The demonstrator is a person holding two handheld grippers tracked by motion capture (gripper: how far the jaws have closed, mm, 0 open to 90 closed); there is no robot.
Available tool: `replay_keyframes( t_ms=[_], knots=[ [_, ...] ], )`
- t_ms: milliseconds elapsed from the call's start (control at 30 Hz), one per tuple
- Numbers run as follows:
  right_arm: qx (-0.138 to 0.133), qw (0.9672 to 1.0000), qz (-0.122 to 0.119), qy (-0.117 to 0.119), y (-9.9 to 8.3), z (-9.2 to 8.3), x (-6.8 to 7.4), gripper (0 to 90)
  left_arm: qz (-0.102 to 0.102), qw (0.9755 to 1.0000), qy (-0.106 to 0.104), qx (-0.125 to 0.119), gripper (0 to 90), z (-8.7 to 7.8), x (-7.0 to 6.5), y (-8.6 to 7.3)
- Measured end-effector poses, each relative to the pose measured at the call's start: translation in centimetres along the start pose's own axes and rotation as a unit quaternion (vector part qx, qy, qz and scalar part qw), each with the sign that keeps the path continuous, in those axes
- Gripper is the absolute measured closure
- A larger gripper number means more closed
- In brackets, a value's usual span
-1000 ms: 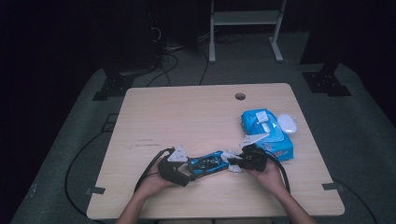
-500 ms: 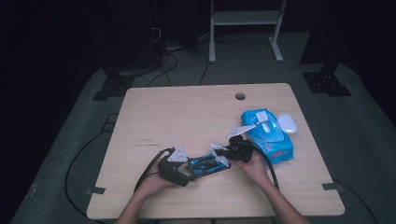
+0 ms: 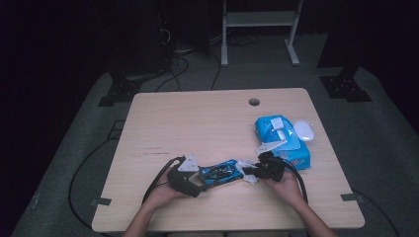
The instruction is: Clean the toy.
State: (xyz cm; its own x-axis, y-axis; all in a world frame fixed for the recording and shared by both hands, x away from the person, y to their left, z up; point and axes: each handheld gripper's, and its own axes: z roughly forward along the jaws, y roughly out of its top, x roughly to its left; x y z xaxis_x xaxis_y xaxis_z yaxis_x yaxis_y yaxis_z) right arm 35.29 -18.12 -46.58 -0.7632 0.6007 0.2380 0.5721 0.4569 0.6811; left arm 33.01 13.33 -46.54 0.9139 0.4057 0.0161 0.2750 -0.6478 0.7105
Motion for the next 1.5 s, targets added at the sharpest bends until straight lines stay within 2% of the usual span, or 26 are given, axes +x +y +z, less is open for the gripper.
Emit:
replay_keyframes(
  t_ms=[133,233,333,400,533,700,800,967,1000,1067,1200,1367,1433,1500],
  knots=[
    [-0.001,0.9999,0.01,-0.002,-0.1,0.0,-0.5,81.5,0.0,1.0,0.0,0.0,23.9,0.0,0.0,0.0],
    [-0.019,0.9996,0.021,0.009,0.2,-0.1,-0.5,81.7,-0.001,1.0,0.0,0.0,23.9,0.0,0.0,0.0],
    [-0.031,0.9993,0.002,0.02,0.6,-0.2,0.8,81.7,0.0,1.0,-0.001,-0.002,23.9,0.1,0.0,0.1],
    [-0.026,0.9993,-0.015,0.021,0.9,0.0,1.7,81.8,-0.001,1.0,0.001,-0.004,23.9,0.2,-0.1,0.1],
    [-0.023,0.9989,-0.033,0.025,1.4,0.9,2.8,82.0,0.0,1.0,0.002,-0.001,23.9,0.1,-0.1,0.1],
    [-0.011,0.9976,-0.053,0.042,2.2,2.2,4.4,81.9,-0.002,1.0,0.001,-0.001,23.9,0.1,-0.1,0.0],
    [-0.008,0.9975,-0.063,0.032,2.1,1.9,4.0,81.9,-0.001,1.0,0.0,-0.003,24.0,0.1,-0.1,0.1],
    [-0.027,0.999,-0.032,0.016,1.1,0.5,2.3,82.0,0.001,1.0,0.0,-0.002,24.0,0.1,-0.1,0.1],
    [-0.028,0.9991,-0.029,0.015,1.0,0.4,2.3,81.9,0.001,1.0,0.001,-0.001,24.0,0.2,-0.1,0.1],
    [-0.026,0.9989,-0.039,0.009,1.1,0.5,2.7,81.9,0.0,1.0,0.002,-0.001,24.0,0.2,-0.1,0.1],
    [-0.016,0.9978,-0.059,0.026,1.8,1.7,4.3,82.0,-0.003,1.0,0.002,-0.003,23.9,0.3,-0.2,0.2],
    [-0.014,0.9948,-0.084,0.056,3.0,3.7,6.5,82.0,-0.002,1.0,0.005,-0.004,23.9,0.3,-0.2,0.2],
    [-0.017,0.994,-0.088,0.063,3.5,4.1,7.1,82.0,-0.006,1.0,0.0,-0.007,23.9,0.3,-0.1,0.1],
    [-0.018,0.9931,-0.082,0.083,4.2,4.7,7.6,82.0,-0.006,1.0,0.0,-0.005,23.9,0.4,-0.2,0.2]
  ],
)
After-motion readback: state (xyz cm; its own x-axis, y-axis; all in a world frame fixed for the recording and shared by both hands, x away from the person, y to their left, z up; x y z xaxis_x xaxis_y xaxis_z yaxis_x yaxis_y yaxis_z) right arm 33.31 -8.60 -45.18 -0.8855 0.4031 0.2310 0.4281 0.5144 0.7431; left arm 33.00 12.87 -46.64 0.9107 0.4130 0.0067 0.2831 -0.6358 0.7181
